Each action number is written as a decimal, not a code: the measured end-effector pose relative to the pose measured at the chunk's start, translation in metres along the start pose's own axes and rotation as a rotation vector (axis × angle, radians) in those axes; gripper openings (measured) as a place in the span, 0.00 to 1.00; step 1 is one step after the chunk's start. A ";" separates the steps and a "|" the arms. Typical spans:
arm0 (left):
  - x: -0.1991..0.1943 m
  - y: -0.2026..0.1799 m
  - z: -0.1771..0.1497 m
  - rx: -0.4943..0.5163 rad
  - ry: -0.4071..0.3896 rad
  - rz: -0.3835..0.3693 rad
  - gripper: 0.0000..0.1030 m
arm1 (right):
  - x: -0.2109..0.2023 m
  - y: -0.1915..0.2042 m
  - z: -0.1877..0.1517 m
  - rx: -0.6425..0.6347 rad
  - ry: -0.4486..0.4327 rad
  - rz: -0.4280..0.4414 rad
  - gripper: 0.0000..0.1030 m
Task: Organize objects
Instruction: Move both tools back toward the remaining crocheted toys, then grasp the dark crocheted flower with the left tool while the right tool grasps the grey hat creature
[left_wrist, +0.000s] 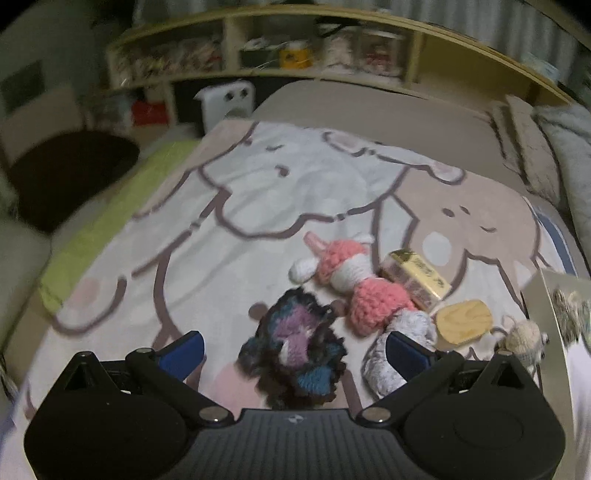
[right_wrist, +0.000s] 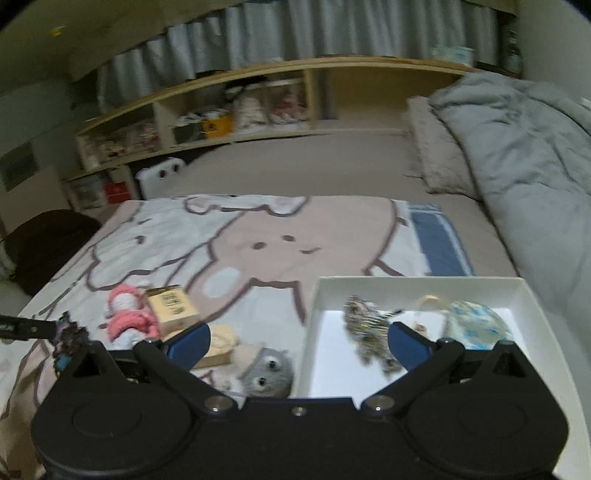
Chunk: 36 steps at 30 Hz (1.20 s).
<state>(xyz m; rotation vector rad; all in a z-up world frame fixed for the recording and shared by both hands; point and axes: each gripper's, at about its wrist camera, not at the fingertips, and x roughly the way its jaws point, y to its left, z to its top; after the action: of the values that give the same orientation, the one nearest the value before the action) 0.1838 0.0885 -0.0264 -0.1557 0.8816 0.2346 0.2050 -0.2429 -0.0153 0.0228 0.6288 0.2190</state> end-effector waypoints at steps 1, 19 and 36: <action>0.003 0.003 -0.001 -0.031 0.009 0.005 1.00 | 0.002 0.005 -0.001 -0.018 -0.007 -0.015 1.00; 0.052 0.026 -0.015 -0.278 0.184 -0.079 0.85 | 0.055 0.081 -0.045 -0.527 0.059 -0.087 0.75; 0.067 0.027 -0.018 -0.353 0.172 -0.060 0.56 | 0.096 0.108 -0.075 -0.806 0.105 -0.271 0.48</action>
<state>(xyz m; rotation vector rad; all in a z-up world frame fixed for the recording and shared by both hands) 0.2039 0.1195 -0.0906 -0.5364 0.9995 0.3236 0.2149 -0.1207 -0.1225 -0.8495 0.6043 0.1991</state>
